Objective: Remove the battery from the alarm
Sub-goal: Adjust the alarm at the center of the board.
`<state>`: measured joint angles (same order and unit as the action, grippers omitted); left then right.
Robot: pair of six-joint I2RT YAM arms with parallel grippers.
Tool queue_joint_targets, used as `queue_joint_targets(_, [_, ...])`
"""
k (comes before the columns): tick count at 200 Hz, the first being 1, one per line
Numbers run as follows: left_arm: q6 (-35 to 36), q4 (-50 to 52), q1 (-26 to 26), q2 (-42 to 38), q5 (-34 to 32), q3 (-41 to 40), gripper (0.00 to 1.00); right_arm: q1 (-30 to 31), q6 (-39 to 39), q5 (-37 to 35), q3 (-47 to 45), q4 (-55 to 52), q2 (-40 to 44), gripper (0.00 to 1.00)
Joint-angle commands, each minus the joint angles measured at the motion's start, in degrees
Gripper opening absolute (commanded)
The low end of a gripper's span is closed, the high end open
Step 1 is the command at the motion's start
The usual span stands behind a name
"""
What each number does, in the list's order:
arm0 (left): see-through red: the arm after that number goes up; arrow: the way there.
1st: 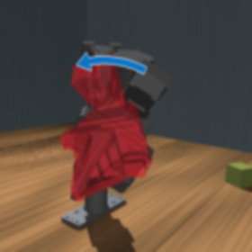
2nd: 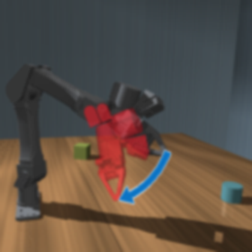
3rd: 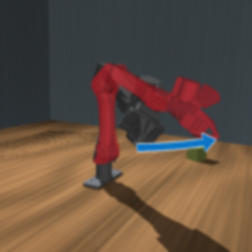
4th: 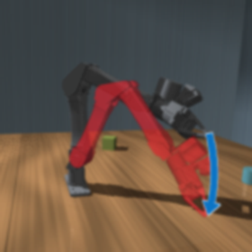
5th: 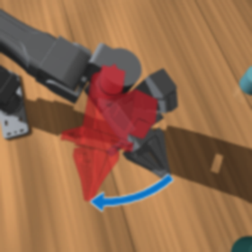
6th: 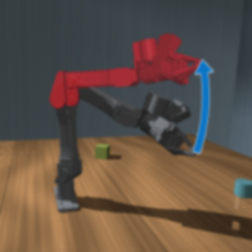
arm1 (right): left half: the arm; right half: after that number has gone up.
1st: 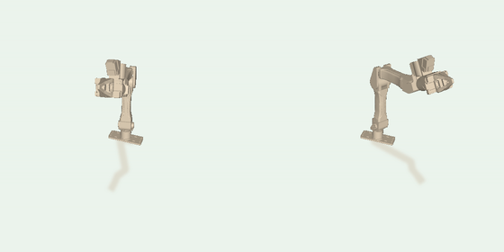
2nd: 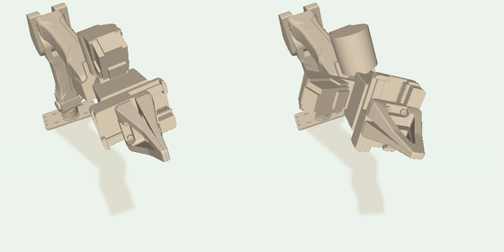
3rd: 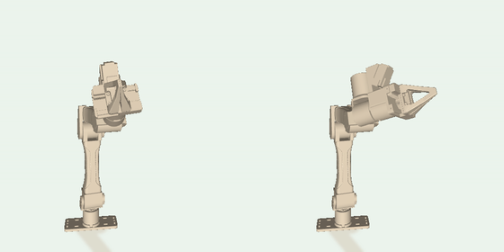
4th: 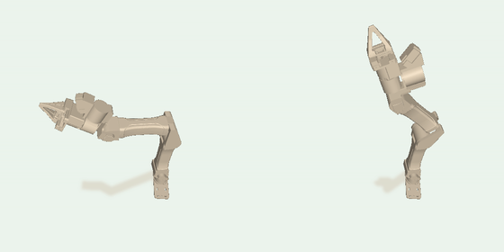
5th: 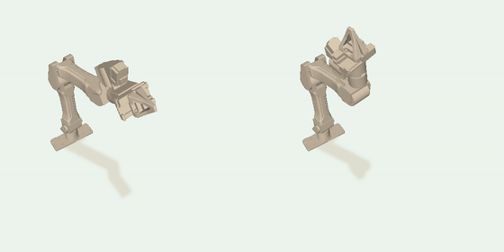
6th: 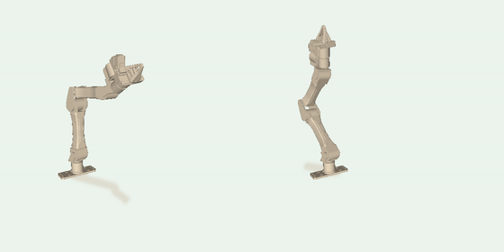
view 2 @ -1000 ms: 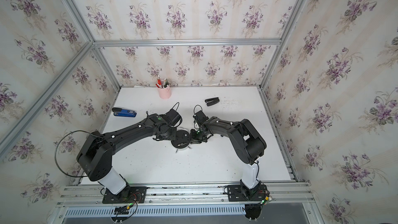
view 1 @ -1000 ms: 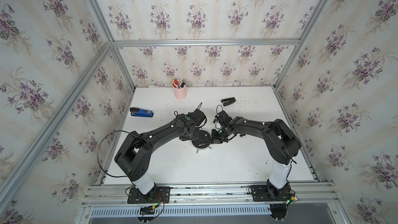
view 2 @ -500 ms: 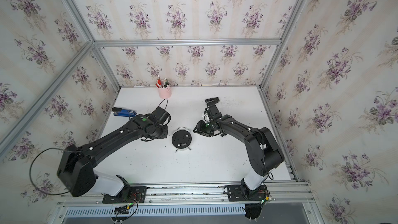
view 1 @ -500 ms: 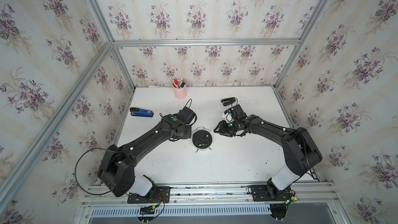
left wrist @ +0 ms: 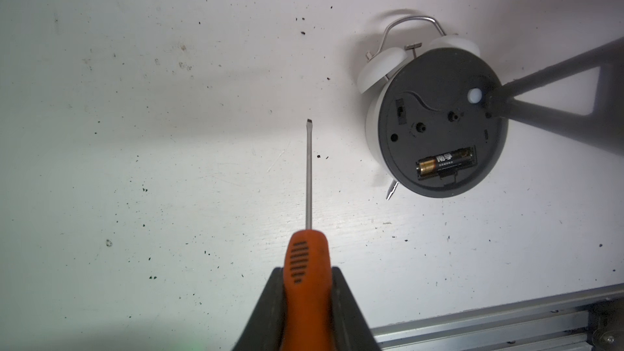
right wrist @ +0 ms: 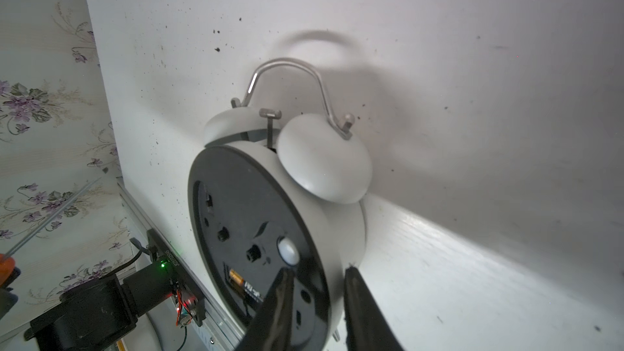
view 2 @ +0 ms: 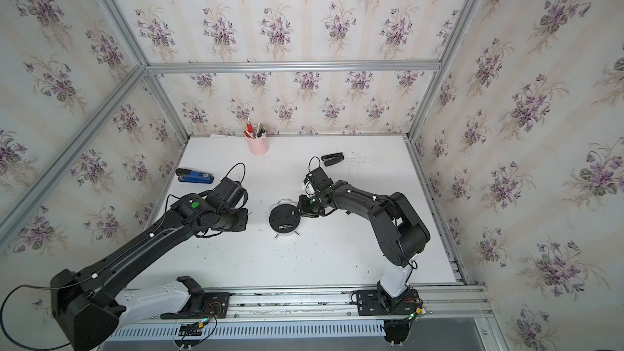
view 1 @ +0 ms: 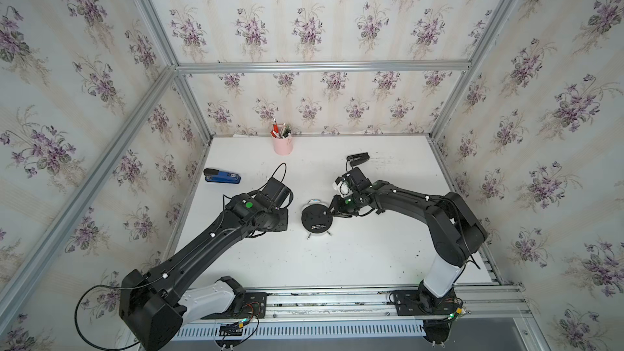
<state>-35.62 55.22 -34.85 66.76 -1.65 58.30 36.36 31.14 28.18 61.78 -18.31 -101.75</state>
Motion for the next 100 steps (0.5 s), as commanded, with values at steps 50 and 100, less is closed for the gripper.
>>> queue_joint_targets(50, [0.4,-1.4,-0.4,-2.1,6.8,-0.4,0.0,1.7,2.7,0.4,-2.1,3.7,-0.7,0.2])
queue_joint_targets(100, [4.8,-2.3,-1.3,-3.9,14.8,-0.3,0.0,2.9,4.1,-0.1,-2.9,4.8,-0.7,0.15])
